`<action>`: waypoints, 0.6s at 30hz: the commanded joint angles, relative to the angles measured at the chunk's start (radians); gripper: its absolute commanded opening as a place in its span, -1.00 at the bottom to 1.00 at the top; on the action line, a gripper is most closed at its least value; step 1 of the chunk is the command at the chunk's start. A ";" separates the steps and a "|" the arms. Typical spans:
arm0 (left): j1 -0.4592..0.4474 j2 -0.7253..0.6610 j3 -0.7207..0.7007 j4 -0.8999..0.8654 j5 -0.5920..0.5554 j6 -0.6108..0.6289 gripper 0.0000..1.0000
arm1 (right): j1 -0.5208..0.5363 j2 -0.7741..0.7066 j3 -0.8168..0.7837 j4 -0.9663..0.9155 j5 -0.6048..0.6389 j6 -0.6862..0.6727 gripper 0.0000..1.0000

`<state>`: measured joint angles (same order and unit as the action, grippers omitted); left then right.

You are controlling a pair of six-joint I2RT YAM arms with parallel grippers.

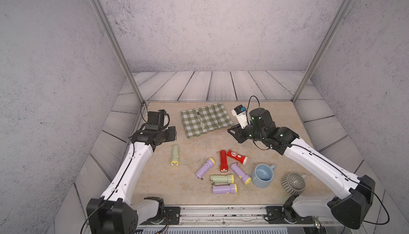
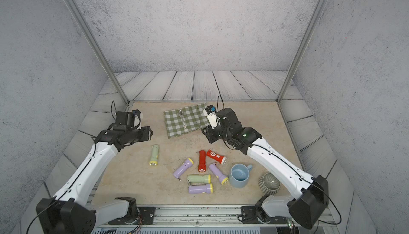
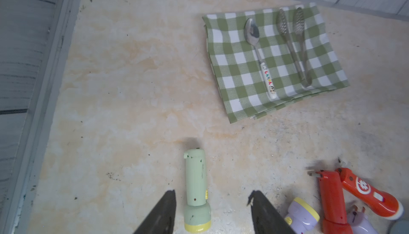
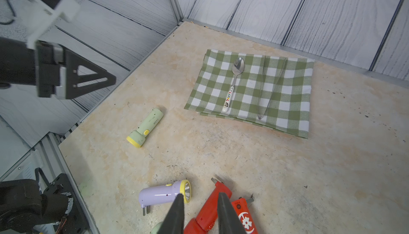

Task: Close the plug at the bottom of the flashlight
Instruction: Place the flashlight at the center of the board.

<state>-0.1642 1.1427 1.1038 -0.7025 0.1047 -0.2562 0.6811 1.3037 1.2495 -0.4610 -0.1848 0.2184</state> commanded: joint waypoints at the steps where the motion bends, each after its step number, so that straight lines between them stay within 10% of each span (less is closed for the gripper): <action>1: -0.020 -0.091 -0.047 -0.015 0.106 -0.013 0.08 | -0.002 0.025 -0.024 -0.032 -0.028 0.024 -0.55; 18: -0.014 -0.380 -0.222 0.240 0.259 -0.130 0.05 | 0.199 0.194 -0.247 0.052 -0.132 0.155 -0.64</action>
<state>-0.1806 0.7895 0.8940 -0.4896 0.3412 -0.3752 0.8707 1.4883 1.0092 -0.4458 -0.2859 0.3317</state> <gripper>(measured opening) 0.525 0.180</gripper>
